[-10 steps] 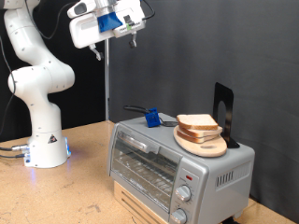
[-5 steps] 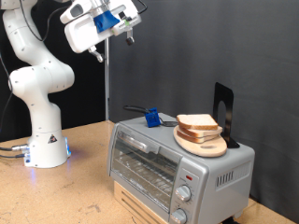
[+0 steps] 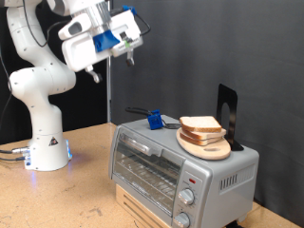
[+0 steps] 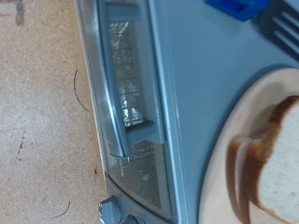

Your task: Make a piece of toast with the oven

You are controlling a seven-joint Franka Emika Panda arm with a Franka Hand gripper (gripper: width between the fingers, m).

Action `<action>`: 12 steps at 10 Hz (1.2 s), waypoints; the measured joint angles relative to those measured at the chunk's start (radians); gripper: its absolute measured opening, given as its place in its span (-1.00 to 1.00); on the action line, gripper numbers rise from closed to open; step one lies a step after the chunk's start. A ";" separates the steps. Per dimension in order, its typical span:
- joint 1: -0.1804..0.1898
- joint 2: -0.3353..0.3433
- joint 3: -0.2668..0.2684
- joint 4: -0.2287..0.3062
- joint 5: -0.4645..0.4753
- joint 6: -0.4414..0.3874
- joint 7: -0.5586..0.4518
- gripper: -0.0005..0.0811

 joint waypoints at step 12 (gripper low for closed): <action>-0.011 0.015 -0.028 -0.150 -0.040 0.108 -0.227 0.68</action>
